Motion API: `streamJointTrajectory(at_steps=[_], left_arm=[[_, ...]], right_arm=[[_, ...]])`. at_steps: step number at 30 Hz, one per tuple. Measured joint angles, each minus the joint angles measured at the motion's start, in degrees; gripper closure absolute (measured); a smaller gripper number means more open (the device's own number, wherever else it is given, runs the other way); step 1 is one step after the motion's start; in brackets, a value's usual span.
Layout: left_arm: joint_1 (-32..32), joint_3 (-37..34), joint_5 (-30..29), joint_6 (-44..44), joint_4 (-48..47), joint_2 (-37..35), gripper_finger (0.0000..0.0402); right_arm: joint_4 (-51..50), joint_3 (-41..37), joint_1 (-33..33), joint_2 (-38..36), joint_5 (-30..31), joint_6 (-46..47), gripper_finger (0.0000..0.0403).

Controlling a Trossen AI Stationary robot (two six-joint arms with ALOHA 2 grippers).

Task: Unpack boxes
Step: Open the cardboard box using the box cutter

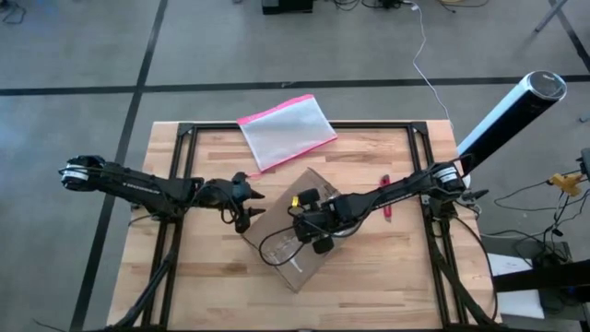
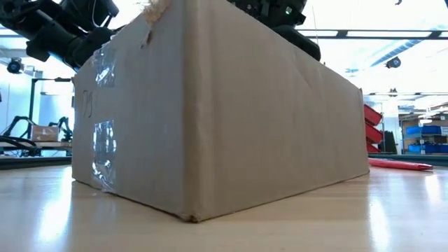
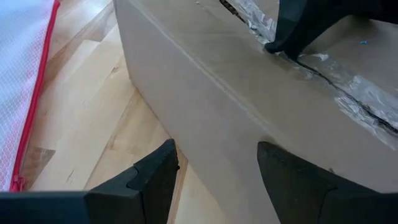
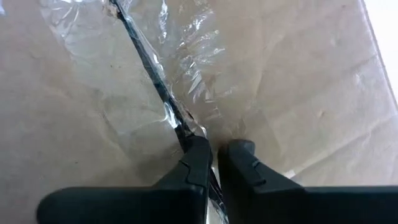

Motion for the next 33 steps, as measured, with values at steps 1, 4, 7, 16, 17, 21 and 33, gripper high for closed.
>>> streamJointTrajectory(at_steps=[1, 4, 7, 16, 17, 21, 33], left_arm=[[0.0, 0.0, 0.03, 0.0, 0.0, 0.0, 0.0193], [0.0, 0.0, 0.01, 0.0, 0.0, 0.0, 0.0194], [0.02, 0.0, -0.02, 0.0, 0.0, 0.0, 0.0189], [-0.34, 1.71, 1.12, 2.08, -0.11, -0.13, 0.018], [-0.35, 1.96, 1.09, 2.66, -0.56, -0.13, 0.0181], [-0.35, 3.48, 0.92, 4.22, -2.26, -0.2, 0.0189], [-7.81, 11.92, 4.84, 11.79, -9.87, -0.2, 0.019]], right_arm=[[0.04, -0.03, 0.04, -0.24, 0.92, 0.0, 0.0399], [0.29, -0.11, 0.32, -1.22, 3.5, 0.32, 0.0401], [0.83, -0.27, 0.37, -2.63, 5.0, 0.6, 0.0402], [2.52, -0.33, 0.44, -5.13, 15.6, 0.51, 0.0403], [1.94, -0.33, 0.46, -5.64, 15.6, 0.74, 0.0403], [-1.29, -0.27, 0.35, -9.28, 16.85, 3.83, 0.0403], [-3.99, -2.37, 3.76, -19.25, -1.87, 16.8, 0.0403]])
